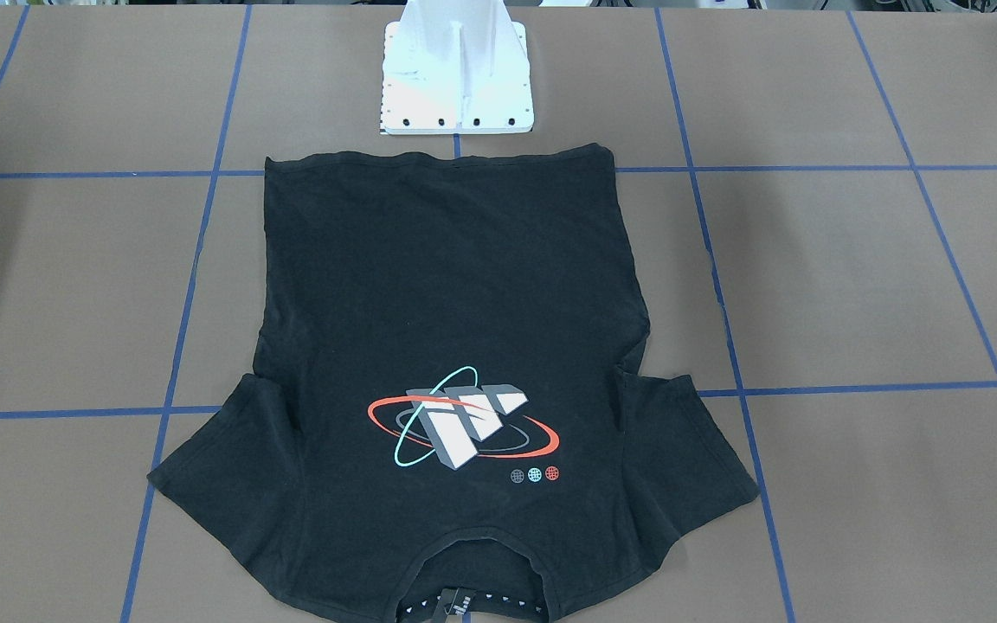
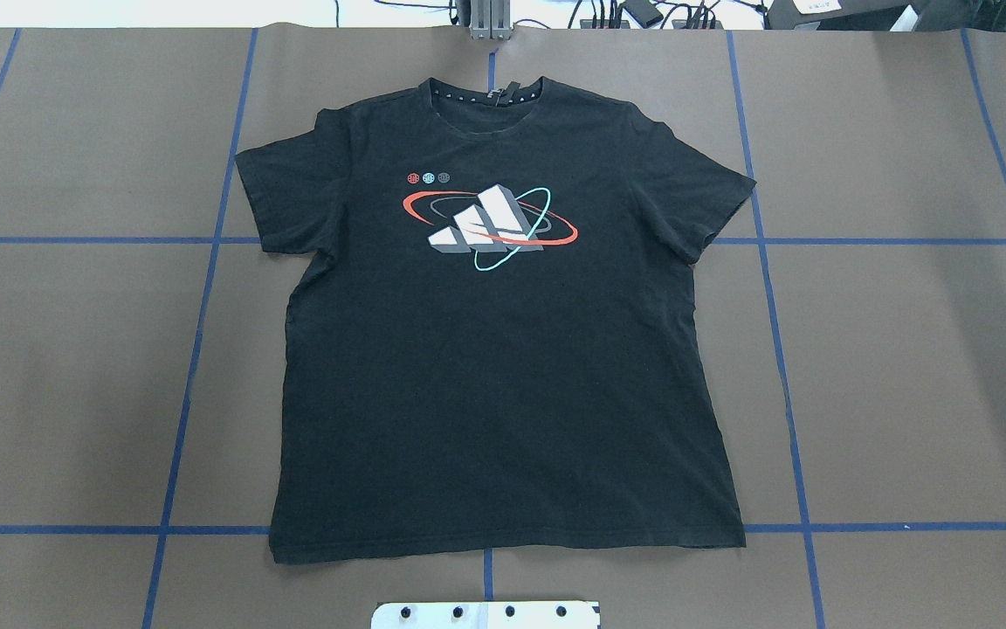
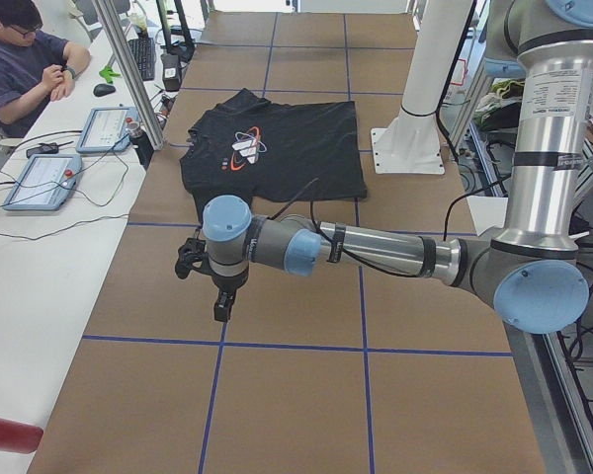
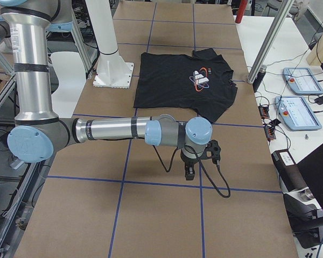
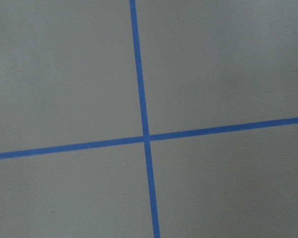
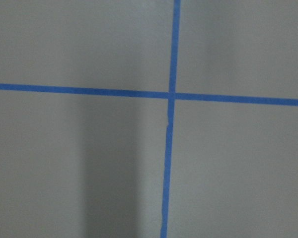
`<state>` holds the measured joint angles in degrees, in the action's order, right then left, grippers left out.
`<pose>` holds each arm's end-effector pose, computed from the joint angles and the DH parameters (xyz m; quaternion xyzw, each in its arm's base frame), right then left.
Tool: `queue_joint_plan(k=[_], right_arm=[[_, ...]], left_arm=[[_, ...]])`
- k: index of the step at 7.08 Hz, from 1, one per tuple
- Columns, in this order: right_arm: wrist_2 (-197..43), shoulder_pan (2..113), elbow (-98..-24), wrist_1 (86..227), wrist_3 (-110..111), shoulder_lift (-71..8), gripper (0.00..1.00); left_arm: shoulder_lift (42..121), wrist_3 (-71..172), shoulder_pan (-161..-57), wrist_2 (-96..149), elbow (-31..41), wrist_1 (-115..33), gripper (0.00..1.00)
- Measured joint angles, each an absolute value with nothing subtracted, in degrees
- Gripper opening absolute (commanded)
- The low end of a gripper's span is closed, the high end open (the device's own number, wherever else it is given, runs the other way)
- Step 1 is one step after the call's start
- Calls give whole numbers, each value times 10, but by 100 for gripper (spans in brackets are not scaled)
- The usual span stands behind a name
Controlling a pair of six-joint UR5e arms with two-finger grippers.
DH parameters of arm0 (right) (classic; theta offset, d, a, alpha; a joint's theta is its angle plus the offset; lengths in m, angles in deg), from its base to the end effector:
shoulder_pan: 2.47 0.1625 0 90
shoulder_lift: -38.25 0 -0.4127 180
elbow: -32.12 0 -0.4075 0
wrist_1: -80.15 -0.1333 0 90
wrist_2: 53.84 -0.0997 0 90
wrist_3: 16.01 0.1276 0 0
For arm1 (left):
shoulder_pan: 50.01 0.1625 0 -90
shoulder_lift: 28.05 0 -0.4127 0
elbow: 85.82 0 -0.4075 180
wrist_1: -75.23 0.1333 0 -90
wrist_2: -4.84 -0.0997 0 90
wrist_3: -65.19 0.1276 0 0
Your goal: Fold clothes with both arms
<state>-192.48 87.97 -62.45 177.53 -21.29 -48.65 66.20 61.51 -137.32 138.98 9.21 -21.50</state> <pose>0.0416 -0.5260 0.6040 0.0229 -0.4112 -0.0395 0.9104 -0.0184 -0.5553 0.5689 0.1082 0.3787 0.0444 0.9181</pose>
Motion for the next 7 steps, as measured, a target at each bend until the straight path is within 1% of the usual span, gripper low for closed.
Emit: queue_joint_plan(k=[2,4,6,7], right_arm=[[-1930,855,-633,1771,-166,-432,100],[-1926,804,-635,1760,-103,-370,100],[-1925,758,-612,1700,-79,-336,100],[-1924,734,-584,1645,-59,-327,99]], left_arm=[[714,615,-1351,1391,87,-231,100],[737,615,-1341,1391,76,-285,100],[751,615,-1339,1393,56,-345,100],[753,604,-1336,1392,37,-381,100]])
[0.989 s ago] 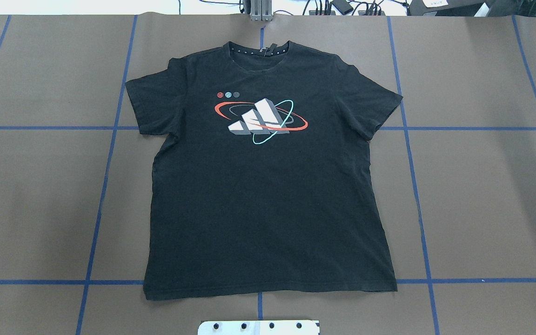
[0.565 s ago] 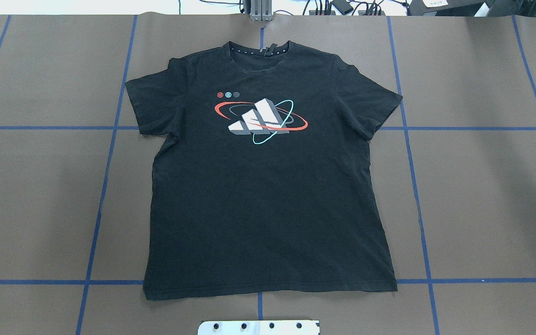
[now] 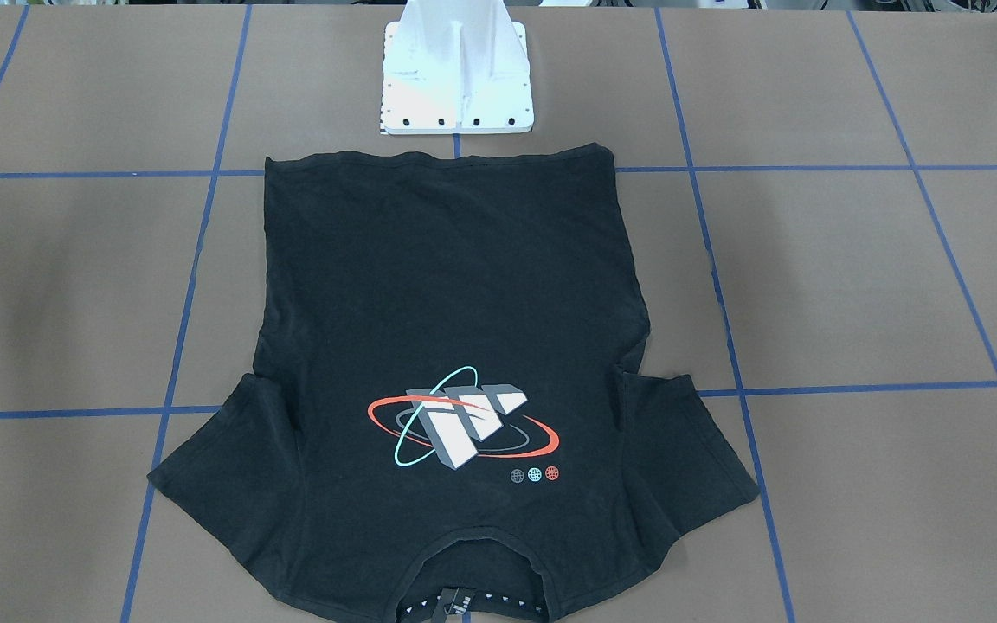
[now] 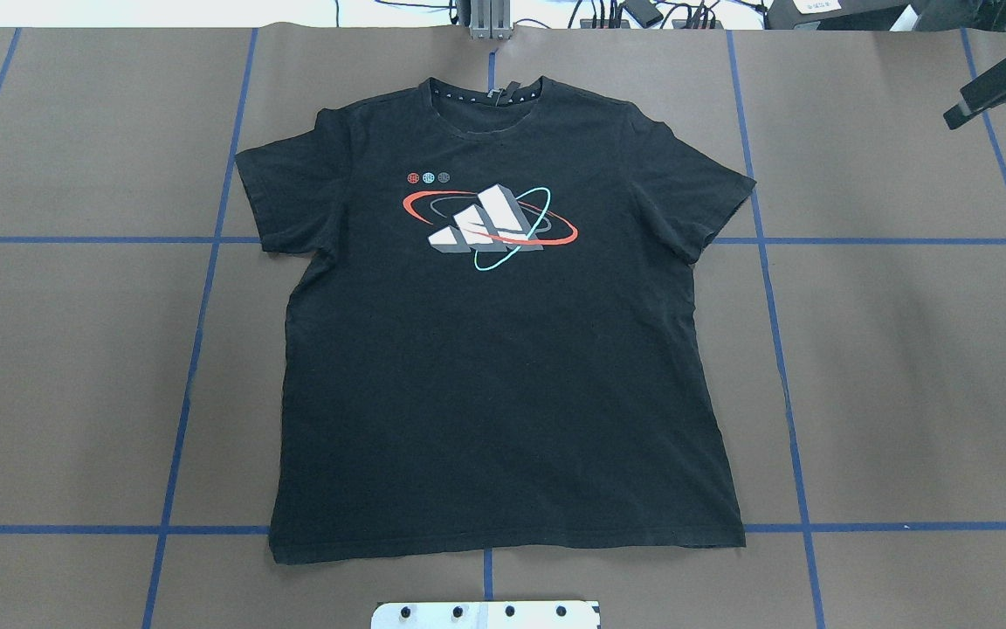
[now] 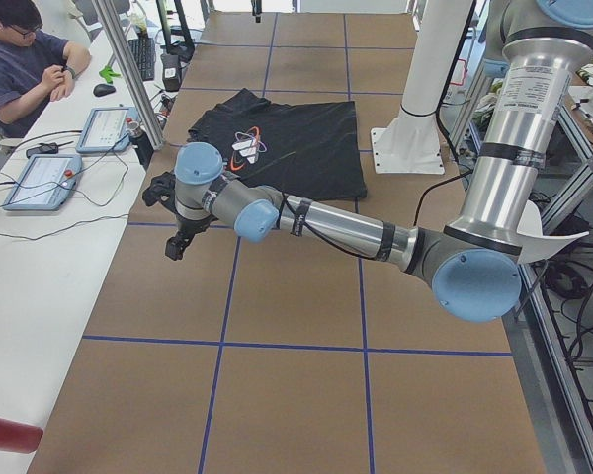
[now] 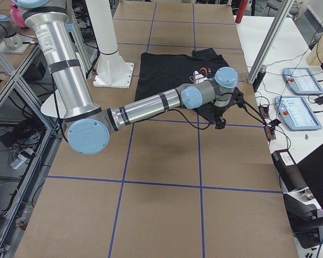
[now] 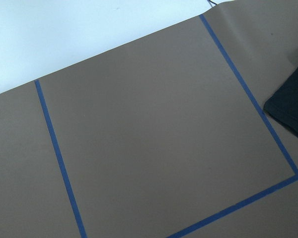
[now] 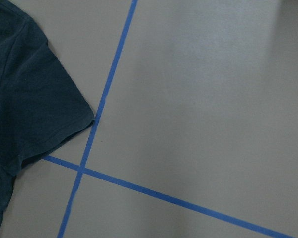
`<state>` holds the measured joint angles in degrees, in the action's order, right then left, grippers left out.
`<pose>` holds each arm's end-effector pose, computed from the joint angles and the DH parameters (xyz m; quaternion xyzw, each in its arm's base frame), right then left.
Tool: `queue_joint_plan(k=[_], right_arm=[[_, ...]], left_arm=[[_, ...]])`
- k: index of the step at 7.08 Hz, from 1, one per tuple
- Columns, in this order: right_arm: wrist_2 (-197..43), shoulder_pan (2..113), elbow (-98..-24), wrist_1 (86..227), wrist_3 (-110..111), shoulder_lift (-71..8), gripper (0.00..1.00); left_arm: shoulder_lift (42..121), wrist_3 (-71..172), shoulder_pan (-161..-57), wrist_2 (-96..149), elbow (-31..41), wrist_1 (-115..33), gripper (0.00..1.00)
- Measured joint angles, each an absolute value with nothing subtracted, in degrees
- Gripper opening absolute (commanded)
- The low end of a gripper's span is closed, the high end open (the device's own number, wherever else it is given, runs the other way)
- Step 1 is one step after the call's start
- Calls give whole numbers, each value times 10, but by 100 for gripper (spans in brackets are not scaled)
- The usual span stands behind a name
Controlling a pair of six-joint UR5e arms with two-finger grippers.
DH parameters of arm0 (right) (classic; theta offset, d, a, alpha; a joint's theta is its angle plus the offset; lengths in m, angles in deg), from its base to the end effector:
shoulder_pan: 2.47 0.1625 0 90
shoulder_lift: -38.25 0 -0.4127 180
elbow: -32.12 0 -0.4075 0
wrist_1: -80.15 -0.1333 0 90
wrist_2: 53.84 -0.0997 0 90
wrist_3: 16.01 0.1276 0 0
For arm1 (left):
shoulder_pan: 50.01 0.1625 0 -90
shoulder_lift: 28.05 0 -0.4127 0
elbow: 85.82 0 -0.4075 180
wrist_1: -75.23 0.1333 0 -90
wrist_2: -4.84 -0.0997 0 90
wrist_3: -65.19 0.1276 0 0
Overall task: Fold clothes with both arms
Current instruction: 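Move the right gripper toward the shirt's shoulder nearest it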
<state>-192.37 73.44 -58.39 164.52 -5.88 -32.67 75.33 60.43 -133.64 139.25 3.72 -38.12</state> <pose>-0.1205 -0.6348 0.4499 0.1105 -0.4339 -0.1204 0.8860 0.0258 -0.6280 0.4874 0.2520 0.3854 0.1300 0.8781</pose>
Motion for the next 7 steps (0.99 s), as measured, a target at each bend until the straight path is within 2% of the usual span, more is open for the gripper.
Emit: queue_joint_plan(k=[3,5,7], right_arm=[[-1890,674,-492,1499,50,-279,98],[-1836,627,-447,1417,110,-255,97],[-1795,582,-388,1324,151,-232,91]], left_arm=[[764,406,-1280,1387,-54,-575,100],[780,319,-1247,1363,-80,-625,100],[787,302,-1241,1354,-83,-632,100]])
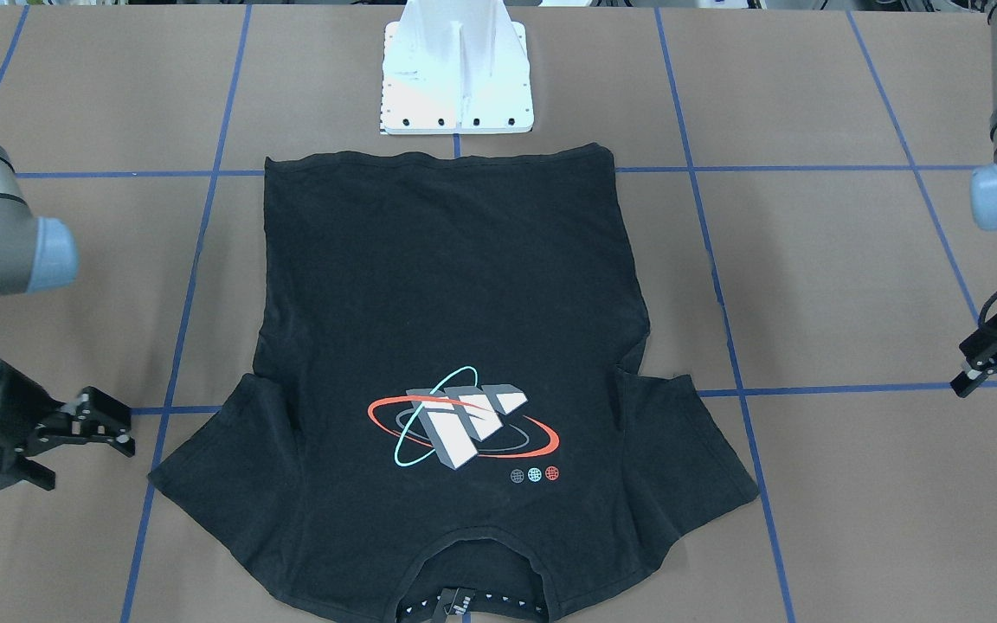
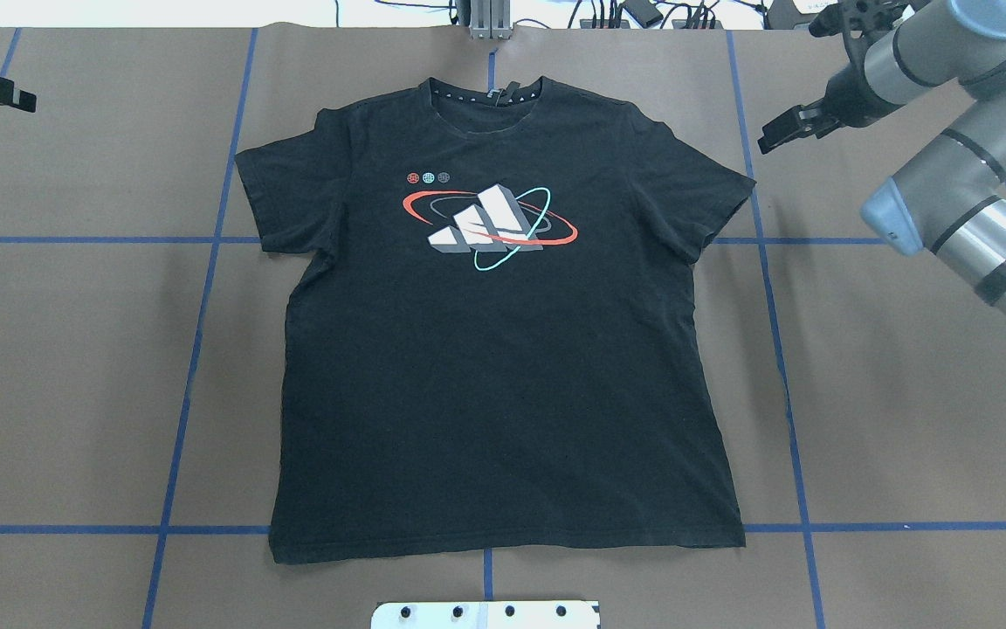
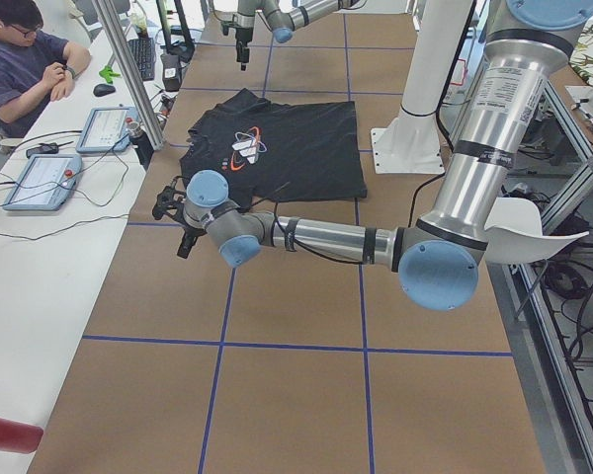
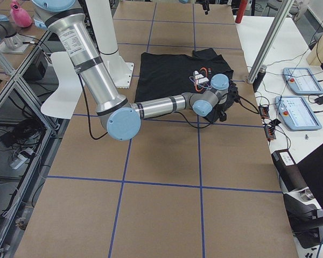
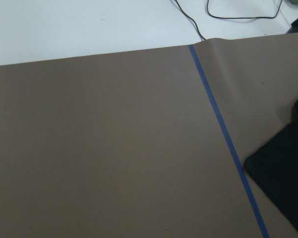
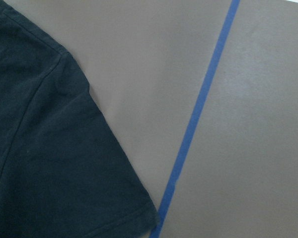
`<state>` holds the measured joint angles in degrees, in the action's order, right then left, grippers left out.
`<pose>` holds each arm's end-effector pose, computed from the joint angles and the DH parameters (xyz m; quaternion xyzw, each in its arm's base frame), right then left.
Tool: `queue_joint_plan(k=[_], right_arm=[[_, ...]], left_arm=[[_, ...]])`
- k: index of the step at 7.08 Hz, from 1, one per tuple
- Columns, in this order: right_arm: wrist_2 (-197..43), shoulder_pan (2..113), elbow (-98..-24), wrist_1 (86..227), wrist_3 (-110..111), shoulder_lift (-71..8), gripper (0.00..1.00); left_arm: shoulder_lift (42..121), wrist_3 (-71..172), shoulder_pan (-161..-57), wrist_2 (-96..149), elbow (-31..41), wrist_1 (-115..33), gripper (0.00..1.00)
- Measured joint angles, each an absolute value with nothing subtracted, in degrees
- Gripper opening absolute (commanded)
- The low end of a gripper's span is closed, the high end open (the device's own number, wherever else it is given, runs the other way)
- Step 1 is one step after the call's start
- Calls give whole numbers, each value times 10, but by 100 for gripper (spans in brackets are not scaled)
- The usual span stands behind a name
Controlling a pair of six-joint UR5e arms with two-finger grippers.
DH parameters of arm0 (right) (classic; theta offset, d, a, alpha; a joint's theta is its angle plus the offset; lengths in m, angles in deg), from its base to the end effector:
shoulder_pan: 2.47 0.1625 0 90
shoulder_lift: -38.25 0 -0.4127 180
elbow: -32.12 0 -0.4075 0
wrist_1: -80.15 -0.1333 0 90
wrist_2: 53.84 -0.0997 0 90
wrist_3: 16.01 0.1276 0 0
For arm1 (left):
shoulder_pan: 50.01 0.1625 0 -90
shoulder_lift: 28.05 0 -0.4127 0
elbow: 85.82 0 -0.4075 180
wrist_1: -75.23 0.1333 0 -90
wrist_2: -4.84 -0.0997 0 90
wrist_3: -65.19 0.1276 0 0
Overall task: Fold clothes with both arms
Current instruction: 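Move the right gripper toward the shirt's shoulder nearest it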
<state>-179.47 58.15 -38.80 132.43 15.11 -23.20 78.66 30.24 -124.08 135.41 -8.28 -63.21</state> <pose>-0.3131 -0.6764 0.4553 0.1879 -0.4342 -0.1092 0.8742 0.1335 -0.6509 0.5070 0.2424 0.4594 0.0129 0.8544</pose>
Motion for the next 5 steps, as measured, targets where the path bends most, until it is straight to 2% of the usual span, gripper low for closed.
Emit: queue_joint_plan(k=[1,2,5], right_arm=[[-1775,566,-371,1300,158,-227,81],[-1760,556,-360,1291,160,-225,78],[-1751,537,-333,1287,161,-221,73]], left_arm=[[788,301,-1241,1353,-83,-633,100],[789,301,-1240,1352,-83,-633,100],[789,300,-1240,1353,-83,-633,100]])
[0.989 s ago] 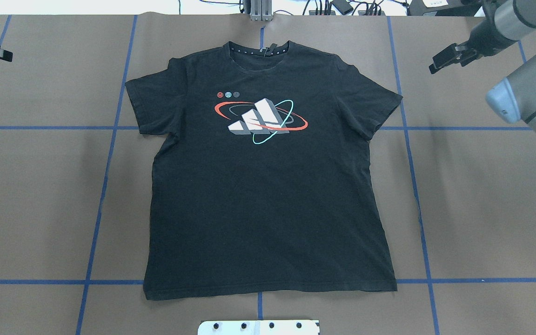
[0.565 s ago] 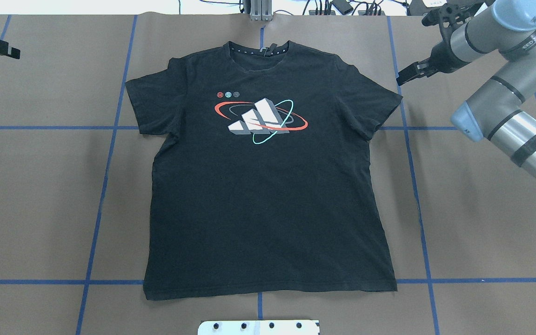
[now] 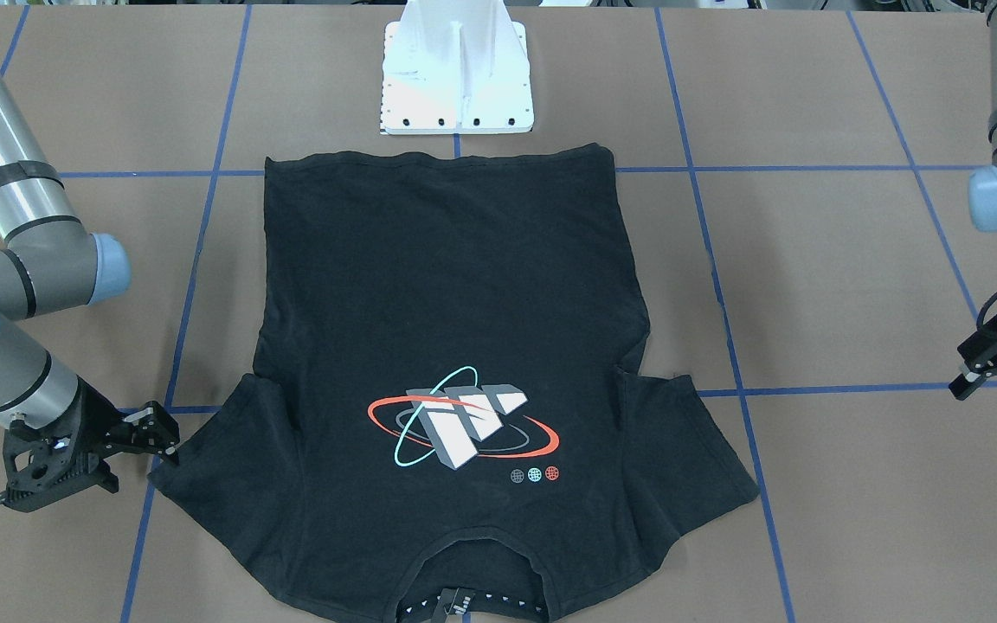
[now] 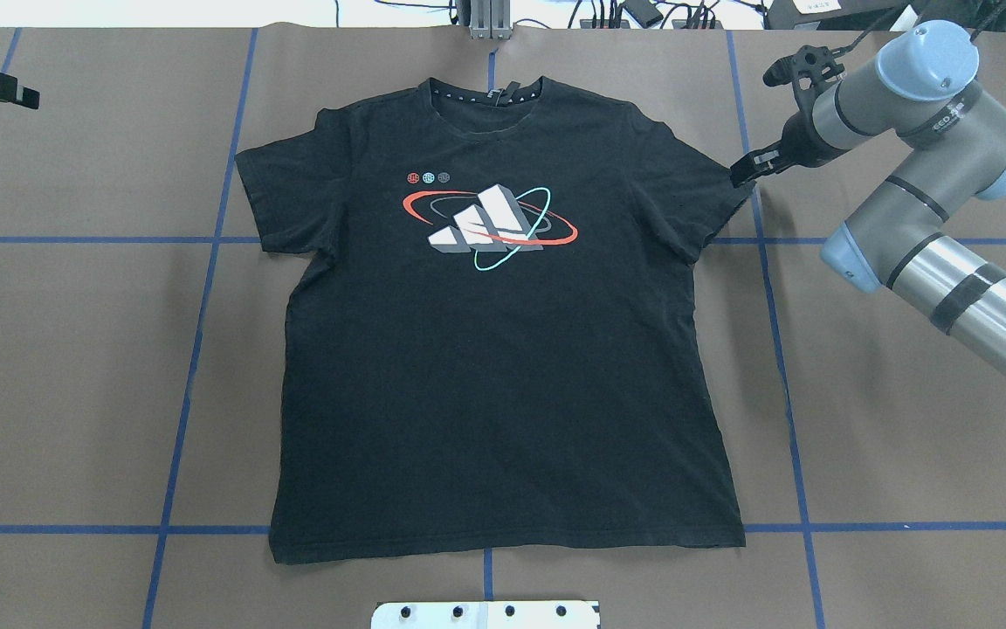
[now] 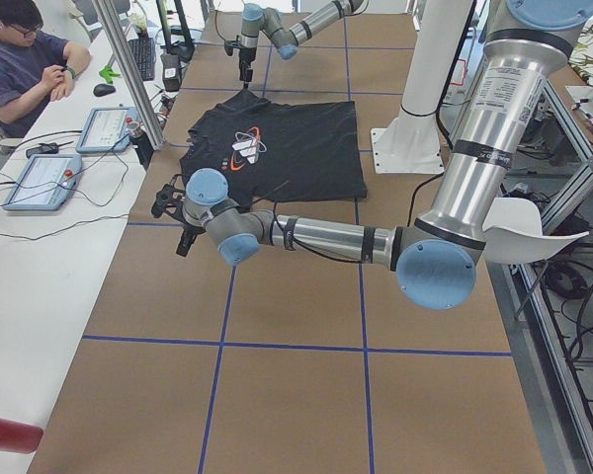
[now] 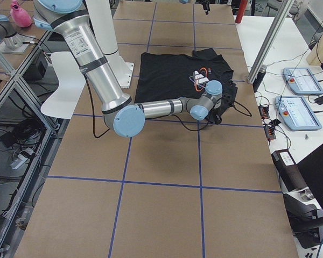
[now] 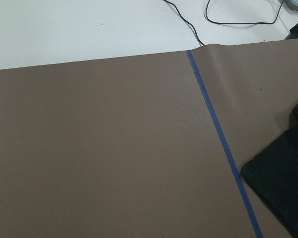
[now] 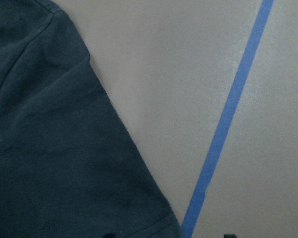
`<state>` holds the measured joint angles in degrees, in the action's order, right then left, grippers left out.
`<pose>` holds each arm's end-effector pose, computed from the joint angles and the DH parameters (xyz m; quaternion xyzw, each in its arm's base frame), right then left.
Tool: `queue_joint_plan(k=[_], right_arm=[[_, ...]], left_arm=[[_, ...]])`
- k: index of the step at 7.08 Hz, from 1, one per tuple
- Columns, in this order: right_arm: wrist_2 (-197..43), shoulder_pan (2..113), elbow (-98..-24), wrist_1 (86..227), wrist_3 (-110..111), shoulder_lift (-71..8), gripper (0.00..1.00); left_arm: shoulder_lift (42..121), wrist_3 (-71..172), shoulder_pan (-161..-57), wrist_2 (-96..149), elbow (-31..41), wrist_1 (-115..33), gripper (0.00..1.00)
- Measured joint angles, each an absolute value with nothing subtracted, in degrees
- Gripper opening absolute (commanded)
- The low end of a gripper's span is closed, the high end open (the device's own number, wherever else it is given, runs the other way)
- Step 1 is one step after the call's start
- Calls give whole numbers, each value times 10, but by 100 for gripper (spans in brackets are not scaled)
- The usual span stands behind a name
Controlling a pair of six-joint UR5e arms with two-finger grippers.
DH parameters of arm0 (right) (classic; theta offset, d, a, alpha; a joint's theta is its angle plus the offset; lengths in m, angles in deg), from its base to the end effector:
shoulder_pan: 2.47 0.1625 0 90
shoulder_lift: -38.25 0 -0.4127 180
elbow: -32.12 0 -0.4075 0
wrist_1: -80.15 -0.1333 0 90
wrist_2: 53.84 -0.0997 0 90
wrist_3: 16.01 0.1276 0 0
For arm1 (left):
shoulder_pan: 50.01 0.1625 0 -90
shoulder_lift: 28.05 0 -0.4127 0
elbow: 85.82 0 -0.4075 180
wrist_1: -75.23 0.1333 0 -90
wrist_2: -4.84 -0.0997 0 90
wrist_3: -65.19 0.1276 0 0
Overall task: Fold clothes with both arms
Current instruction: 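Move the right gripper toward the shirt's shoulder nearest it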
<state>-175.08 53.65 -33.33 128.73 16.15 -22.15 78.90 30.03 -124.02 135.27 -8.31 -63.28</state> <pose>-0.3666 -0.6663 0.4883 0.1837 -0.4145 -0.1195 0.8833 0.1344 -0.6524 0.5045 0.2440 0.4596 0.0121 0.8539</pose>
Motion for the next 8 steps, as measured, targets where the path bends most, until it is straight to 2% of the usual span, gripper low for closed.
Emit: queue_joint_plan(k=[3,8], right_arm=[[-1750,529,-322,1288,162,-221,49],[-1750,530,-295,1290,162,-195,50]], left_arm=[[789,300,-1240,1353,-82,-633,100],[789,300,-1240,1353,-81,-633,100]])
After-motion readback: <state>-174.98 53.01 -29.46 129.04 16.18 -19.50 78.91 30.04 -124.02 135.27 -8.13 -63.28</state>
